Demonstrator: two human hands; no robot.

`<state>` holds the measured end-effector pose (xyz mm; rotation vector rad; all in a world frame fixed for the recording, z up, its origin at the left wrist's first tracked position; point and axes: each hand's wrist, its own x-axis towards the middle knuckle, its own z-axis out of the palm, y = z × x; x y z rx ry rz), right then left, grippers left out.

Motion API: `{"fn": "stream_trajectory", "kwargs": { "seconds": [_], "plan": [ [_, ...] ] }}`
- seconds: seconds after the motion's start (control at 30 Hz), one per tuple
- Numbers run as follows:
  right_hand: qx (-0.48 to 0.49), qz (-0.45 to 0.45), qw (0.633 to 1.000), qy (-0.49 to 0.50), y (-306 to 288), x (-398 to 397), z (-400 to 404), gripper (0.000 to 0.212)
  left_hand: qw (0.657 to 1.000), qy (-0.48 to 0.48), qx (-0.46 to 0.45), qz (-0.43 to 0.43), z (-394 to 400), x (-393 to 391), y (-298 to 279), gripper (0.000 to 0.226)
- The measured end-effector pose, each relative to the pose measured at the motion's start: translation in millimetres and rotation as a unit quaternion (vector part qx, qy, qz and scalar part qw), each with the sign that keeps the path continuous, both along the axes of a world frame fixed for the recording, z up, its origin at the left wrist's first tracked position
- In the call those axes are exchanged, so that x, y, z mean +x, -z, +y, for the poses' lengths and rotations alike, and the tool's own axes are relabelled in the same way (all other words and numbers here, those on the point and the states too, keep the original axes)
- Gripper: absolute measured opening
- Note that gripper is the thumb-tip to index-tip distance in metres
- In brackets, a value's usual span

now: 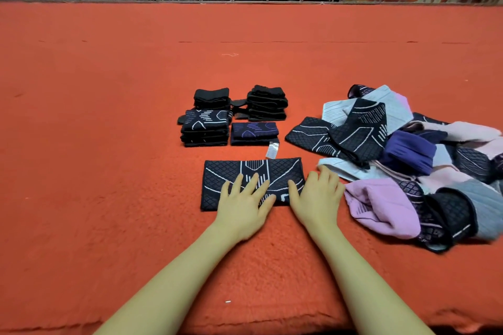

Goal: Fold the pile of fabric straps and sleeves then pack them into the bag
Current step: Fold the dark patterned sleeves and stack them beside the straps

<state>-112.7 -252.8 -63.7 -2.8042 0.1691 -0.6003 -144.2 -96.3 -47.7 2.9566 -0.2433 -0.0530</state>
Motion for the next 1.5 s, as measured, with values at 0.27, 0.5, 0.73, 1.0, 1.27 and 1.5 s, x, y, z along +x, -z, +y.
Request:
{"fn": "stream_trajectory", "kwargs": {
  "seconds": [0.27,0.5,0.73,1.0,1.27,1.5],
  "plan": [
    [0.009,-0.004,1.0,0.027,8.4,-9.0,-0.8,0.043,0.998,-0.064,-0.002,0.004,-16.8,9.9,1.6,0.056],
    [0.049,0.031,0.998,0.035,7.4,-14.3,4.5,0.04,0.998,-0.06,0.012,-0.012,-16.9,9.1,4.9,0.06],
    [0.08,-0.175,0.98,-0.05,-5.9,-17.6,16.6,0.011,0.999,-0.037,-0.006,-0.016,-1.7,13.1,-0.9,0.057],
    [0.192,-0.12,0.963,-0.145,-10.3,-12.5,34.5,0.03,0.996,-0.065,0.049,-0.04,39.3,24.7,-5.5,0.058],
    [0.034,-0.057,0.95,-0.307,-9.8,-3.8,71.6,0.044,0.966,-0.118,0.048,-0.223,71.0,11.8,5.1,0.029],
    [-0.078,0.085,0.922,-0.371,-8.3,-4.4,68.2,0.064,0.957,-0.217,0.015,-0.191,65.9,5.3,19.8,0.051]
  ]
}}
